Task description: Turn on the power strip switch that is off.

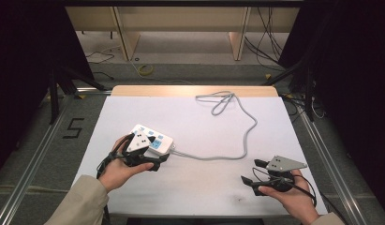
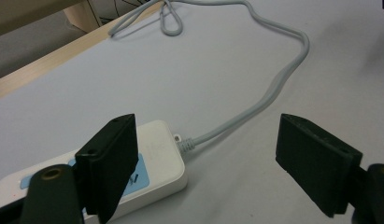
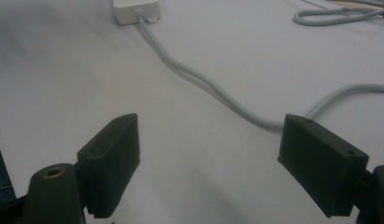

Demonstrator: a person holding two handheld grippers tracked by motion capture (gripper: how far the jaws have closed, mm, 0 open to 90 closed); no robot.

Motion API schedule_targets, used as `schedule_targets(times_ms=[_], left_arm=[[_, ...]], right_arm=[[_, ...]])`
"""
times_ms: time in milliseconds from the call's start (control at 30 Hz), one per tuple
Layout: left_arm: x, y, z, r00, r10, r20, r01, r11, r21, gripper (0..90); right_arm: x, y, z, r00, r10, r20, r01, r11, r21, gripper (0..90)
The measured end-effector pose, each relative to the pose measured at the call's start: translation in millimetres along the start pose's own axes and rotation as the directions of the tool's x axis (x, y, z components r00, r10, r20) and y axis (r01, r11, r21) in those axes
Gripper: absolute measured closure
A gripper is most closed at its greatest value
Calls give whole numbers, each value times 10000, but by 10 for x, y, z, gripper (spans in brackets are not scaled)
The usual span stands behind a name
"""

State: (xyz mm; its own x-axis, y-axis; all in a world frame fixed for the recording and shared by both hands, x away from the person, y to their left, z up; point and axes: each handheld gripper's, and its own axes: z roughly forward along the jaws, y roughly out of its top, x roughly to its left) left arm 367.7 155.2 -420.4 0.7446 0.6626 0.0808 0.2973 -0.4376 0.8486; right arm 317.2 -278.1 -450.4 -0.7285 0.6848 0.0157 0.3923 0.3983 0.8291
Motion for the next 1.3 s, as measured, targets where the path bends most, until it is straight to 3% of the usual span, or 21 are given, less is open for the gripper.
schedule_targets(times_ms=[800,1300], left_arm=[[-25,-336,-232,9999,115,-77,-112,9994,322,186],[-52,-478,-285,9998,31,-200,-22,9991,429,185]], right_arm=[[-2,-11,17,10000,-37,-71,38,9999,108,210],[-7,-15,21,9999,-23,-102,24,9999,129,210]])
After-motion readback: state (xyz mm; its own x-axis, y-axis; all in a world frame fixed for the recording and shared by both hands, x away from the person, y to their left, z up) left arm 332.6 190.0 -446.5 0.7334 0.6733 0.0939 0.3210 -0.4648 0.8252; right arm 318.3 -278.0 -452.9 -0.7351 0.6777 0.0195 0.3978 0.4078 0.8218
